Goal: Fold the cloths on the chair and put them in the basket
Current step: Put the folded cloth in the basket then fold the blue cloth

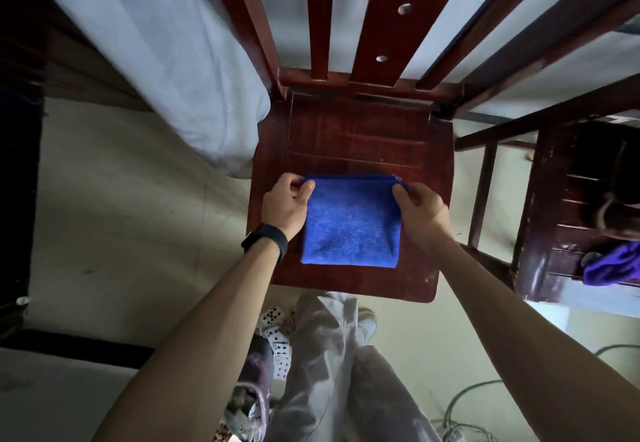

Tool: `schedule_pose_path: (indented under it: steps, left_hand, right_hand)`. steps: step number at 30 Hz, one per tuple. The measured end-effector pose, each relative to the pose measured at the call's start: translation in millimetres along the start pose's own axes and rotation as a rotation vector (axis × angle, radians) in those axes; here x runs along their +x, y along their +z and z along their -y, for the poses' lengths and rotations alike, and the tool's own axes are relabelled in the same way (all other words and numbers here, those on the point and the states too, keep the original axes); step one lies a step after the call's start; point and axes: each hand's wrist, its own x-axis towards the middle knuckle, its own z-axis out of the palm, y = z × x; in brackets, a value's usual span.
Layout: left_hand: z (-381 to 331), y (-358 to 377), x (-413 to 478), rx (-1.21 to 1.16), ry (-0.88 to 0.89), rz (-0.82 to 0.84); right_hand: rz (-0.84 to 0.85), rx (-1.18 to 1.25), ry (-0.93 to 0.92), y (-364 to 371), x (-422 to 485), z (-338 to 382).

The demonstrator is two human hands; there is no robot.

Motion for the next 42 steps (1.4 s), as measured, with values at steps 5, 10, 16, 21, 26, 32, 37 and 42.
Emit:
schedule_pose_path:
  steps: [5,10,16,21,26,32,37,42]
  left_hand:
    - [2,11,17,0.01,-0.05,-0.005]
    - [5,15,21,0.101,-0.047,-0.031]
    - [14,18,-5,0.51,0.378,-0.244]
    - [35,47,-35,0.677,0.67,-0.111]
    - [61,48,-22,0.831,0.726,0.016]
    - [71,46,-20,0.834,0.614,0.001]
    - [63,22,-44,0.639,0.422,-0.091]
    - [30,18,-45,0.001,-0.068,-0.05]
  right_hand:
    - [-0.005,-0.019,0.009,6,17,2]
    - [-0.007,-0.091,0.018,9,24,5]
    - [-0.319,-0.121,-0.153,22,0,0]
    - [-0.306,-0.493,-0.588,61,-31,-23]
    - [-0.146,-0.698,-0.58,72,-17,-50]
    - [-0.143,-0.687,-0.495,76,-14,-57]
    - [-0.282,-0.369,-0.264,51,-33,-49]
    - [-0.127,0.09,0.075,34,-30,-25]
